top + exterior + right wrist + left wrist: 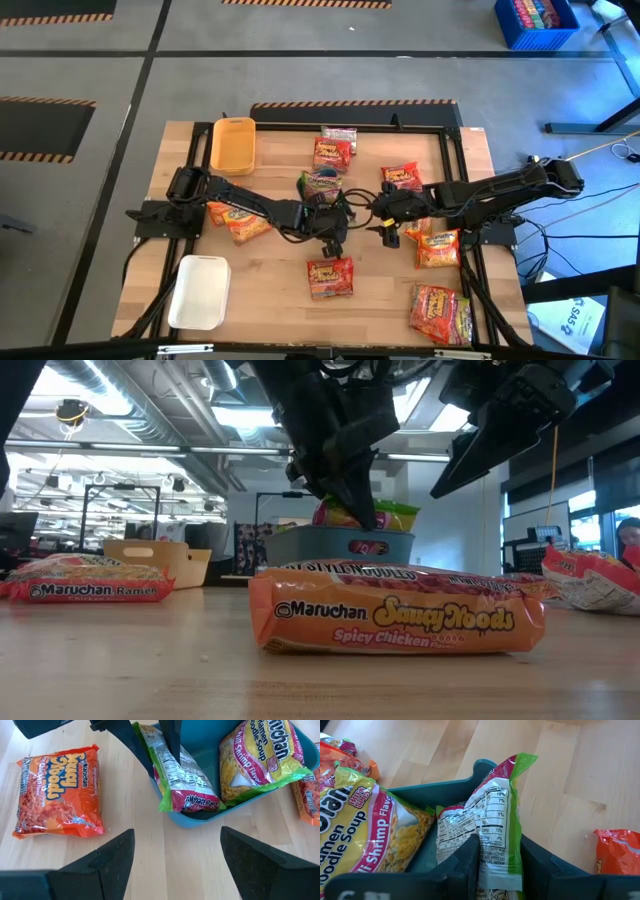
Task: Sort Maruchan noodles
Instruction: Put the green noodles into the blue bin
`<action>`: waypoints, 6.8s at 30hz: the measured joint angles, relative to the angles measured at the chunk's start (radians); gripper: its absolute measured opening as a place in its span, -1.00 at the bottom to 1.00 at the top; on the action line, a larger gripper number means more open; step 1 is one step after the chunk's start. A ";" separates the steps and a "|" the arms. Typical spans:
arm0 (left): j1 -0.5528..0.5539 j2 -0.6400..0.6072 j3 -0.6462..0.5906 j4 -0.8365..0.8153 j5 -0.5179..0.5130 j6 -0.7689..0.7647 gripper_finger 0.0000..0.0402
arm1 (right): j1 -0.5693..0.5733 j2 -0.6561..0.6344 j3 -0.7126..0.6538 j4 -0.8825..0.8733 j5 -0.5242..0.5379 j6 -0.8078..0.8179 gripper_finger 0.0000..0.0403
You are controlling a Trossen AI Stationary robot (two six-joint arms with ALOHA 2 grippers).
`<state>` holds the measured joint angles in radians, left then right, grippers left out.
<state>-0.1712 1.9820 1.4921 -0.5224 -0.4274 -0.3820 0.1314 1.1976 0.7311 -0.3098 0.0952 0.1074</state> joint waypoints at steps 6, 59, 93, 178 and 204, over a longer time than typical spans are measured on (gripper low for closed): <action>-0.002 0.000 0.000 0.000 -0.008 0.004 -0.51 | 0.000 0.000 0.000 0.003 -0.001 0.017 0.37; -0.123 -0.243 0.001 0.021 -0.124 0.155 -0.65 | 0.000 0.036 -0.190 0.730 -0.097 -0.281 0.37; -0.134 -0.287 0.000 0.003 -0.205 0.200 -0.21 | -0.001 0.116 -0.188 0.882 -0.058 -0.355 -0.62; -0.254 -0.343 -0.725 0.647 -0.366 -0.007 -0.17 | -0.288 0.621 0.729 -0.265 -0.079 -0.214 -0.13; -0.235 -0.337 -0.723 0.835 -0.358 0.034 -0.17 | 0.093 0.044 0.269 -0.657 0.084 0.245 -0.14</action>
<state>-0.4059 1.6447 0.7687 0.3129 -0.7857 -0.3479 0.2239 1.2415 1.0005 -0.9668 0.1789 0.3522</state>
